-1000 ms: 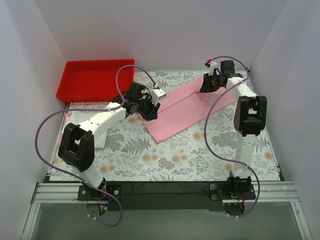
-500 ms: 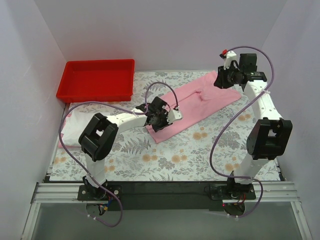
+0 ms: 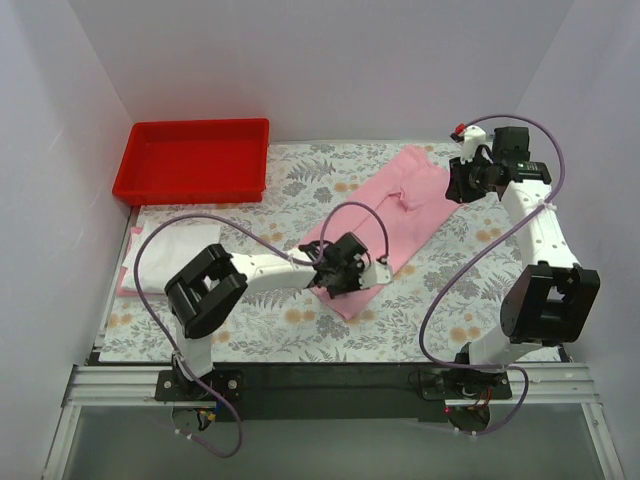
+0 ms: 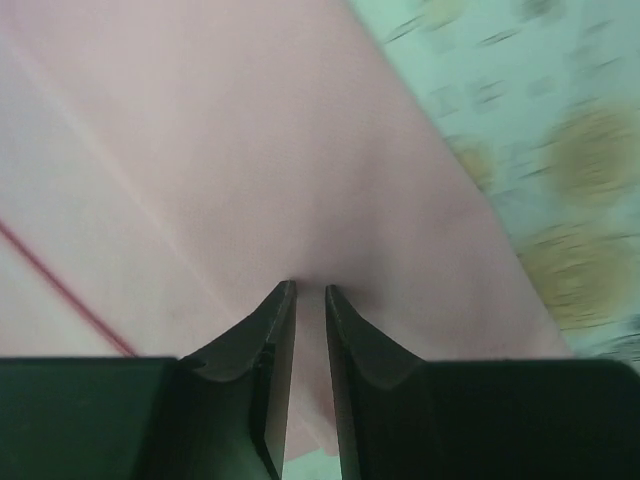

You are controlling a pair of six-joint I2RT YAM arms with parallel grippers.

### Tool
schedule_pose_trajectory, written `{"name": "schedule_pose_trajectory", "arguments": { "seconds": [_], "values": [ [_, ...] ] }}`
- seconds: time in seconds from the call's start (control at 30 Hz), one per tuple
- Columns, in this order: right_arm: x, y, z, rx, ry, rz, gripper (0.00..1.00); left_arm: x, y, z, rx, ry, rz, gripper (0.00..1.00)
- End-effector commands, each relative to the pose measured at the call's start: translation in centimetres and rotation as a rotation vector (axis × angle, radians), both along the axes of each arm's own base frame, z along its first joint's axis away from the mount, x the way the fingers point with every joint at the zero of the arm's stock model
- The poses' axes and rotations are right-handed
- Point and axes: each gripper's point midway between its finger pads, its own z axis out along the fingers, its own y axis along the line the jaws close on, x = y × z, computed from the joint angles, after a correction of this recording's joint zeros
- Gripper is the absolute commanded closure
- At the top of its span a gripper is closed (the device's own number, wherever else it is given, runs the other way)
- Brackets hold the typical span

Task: Fold and stack the t-shirts
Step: Fold the tshirt

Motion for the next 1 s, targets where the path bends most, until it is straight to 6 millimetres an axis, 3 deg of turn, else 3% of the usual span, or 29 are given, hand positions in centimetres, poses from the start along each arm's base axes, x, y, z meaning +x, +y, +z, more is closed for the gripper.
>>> {"name": "schedule_pose_trajectory", "arguments": {
  "seconds": [0.0,0.07,0.1,0.17,0.2,0.27,0.3,0.4,0.5,0.63,0.7,0.77,0.83,0.97],
  "values": [
    [-1.0,-1.2,1.0,-0.067,-0.036,0.009,0.73,-12.8,-1.2,-2.4,0.101,0.281,-0.092,0.81],
    [-1.3,-1.5,0.4,-0.086,-0.026,0.011,0.73,-16.8,-3.6,-1.1,0.063,0.365,-0.139,0.8],
    [-1.3,-1.6,0.0,-0.095,-0.02,0.013,0.73,-18.7,-5.7,0.6,0.017,0.391,-0.151,0.8],
    [-1.5,-1.7,-1.0,-0.1,0.004,0.013,0.73,-19.8,-7.7,3.1,-0.05,0.467,-0.147,0.79],
    [-1.6,-1.7,-1.8,-0.098,0.025,0.014,0.74,-18.8,-9.0,5.1,-0.105,0.479,-0.119,0.79],
    [-1.4,-1.5,-2.9,-0.081,0.057,0.017,0.75,-17.7,-9.5,7.2,-0.171,0.519,-0.104,0.79],
    [-1.3,-1.3,-3.3,-0.07,0.071,0.019,0.76,-15.7,-9.2,8.8,-0.224,0.523,-0.064,0.79],
    [-0.9,-0.2,-4.6,-0.007,0.121,0.023,0.79,-12.8,-8.0,11.1,-0.307,0.536,-0.01,0.79],
    [-0.7,1.2,-6.1,0.023,0.171,0.044,0.83,-9.7,-6.4,12.1,-0.381,0.54,0.068,0.79],
    [-1.2,2.3,-9.0,0.008,0.248,0.063,0.87,-5.0,-4.3,12.0,-0.467,0.546,0.237,0.8],
    [-1.7,4.0,-10.4,-0.009,0.287,0.1,0.87,-1.7,-3.3,11.5,-0.492,0.533,0.342,0.8],
    [-1.9,4.1,-11.5,-0.032,0.312,0.1,0.88,1.5,-2.8,10.7,-0.515,0.548,0.461,0.81],
    [-2.2,4.5,-12.2,-0.053,0.326,0.106,0.89,3.0,-2.8,9.1,-0.502,0.592,0.521,0.82],
    [-2.2,4.8,-14.4,-0.111,0.346,0.111,0.9,6.3,-3.1,7.8,-0.533,0.598,0.615,0.81]
  ]
}}
